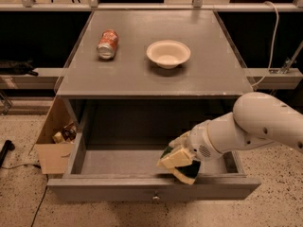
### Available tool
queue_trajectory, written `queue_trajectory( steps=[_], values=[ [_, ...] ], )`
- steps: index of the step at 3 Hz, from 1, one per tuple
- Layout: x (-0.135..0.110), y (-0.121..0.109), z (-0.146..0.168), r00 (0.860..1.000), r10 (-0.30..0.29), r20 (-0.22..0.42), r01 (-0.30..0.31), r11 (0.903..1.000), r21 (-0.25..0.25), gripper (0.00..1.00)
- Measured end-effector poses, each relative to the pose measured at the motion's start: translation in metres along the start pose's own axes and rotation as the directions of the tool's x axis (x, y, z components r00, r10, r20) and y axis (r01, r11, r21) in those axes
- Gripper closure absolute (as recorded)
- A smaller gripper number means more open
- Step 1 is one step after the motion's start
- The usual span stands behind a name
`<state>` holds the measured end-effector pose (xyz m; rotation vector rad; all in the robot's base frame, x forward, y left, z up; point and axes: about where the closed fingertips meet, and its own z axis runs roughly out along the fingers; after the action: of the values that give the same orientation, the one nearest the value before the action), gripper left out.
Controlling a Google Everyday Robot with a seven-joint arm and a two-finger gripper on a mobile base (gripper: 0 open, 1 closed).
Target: Place sponge into top drawer
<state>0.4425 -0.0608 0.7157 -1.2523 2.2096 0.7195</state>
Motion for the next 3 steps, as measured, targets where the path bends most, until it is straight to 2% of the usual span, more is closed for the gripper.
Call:
queue_trajectory(
  steps=[1, 3],
  values=[
    [-0.006, -0.002, 0.003, 1.0, -0.007, -0.003, 0.007, 1.0, 0.003, 1.0],
    [-0.051, -0.03, 0.037, 0.999, -0.032, -0.023, 0.033, 0.9986, 0.04, 1.0]
  ],
)
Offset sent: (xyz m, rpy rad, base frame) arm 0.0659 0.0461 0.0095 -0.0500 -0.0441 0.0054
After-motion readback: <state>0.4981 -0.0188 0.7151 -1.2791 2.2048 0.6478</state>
